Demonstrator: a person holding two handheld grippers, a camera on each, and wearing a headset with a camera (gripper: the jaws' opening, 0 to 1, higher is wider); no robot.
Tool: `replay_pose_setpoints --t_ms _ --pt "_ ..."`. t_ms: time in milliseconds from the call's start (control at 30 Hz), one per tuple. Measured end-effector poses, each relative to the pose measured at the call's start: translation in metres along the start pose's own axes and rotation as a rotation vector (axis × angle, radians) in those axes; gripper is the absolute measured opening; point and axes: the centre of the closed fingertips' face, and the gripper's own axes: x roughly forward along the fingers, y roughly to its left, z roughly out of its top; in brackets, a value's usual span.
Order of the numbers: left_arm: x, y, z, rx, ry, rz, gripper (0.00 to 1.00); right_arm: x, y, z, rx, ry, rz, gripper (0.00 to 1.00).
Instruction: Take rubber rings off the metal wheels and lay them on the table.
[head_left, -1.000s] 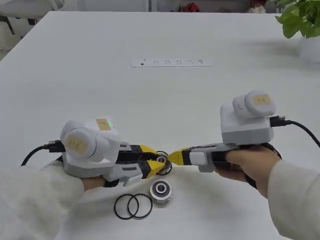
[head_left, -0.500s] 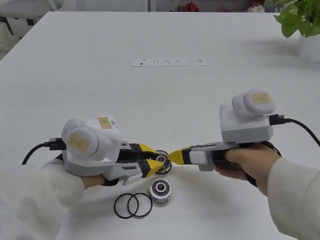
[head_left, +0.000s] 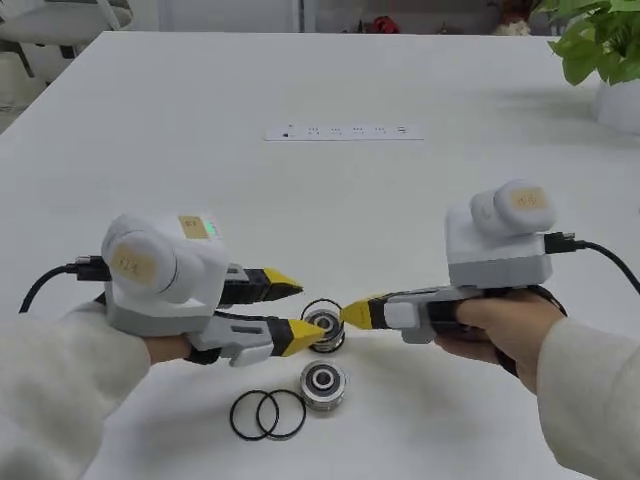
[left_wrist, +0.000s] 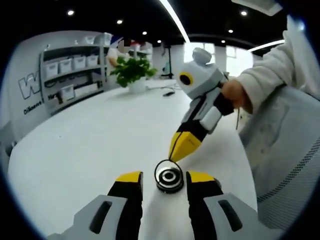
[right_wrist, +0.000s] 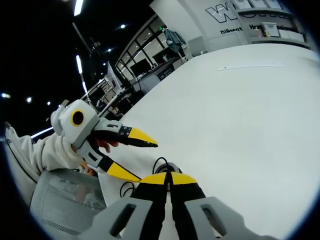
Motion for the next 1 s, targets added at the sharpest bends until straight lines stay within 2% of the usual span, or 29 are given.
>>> replay_pose_setpoints --t_ms 233,367,567,700,867,1000 --pt "-0.012 -0.003 0.014 0.046 -0.004 -0.007 0.48 -0.004 -0.003 0.004 0.009 -0.018 -0.008 0.00" --pt "-0.020 -0.001 0.021 0.074 -0.008 -0.001 0.52 -0.006 -0.002 0.005 0.008 -0.022 -0.012 0.00" --pt "-0.036 0.004 0.036 0.070 -0.052 0.028 0.59 -0.008 -0.003 0.008 0.000 -0.034 -0.019 0.00" --pt "-0.047 0.006 0.041 0.073 -0.068 0.050 0.61 -0.010 -0.003 0.010 -0.001 -0.038 -0.021 0.00" --pt "-0.058 0.006 0.041 0.070 -0.078 0.071 0.63 -0.013 -0.003 0.014 0.002 -0.057 -0.021 0.00" --pt "-0.063 0.000 0.033 0.063 -0.061 0.067 0.65 -0.015 -0.005 0.016 0.003 -0.065 -0.022 0.00"
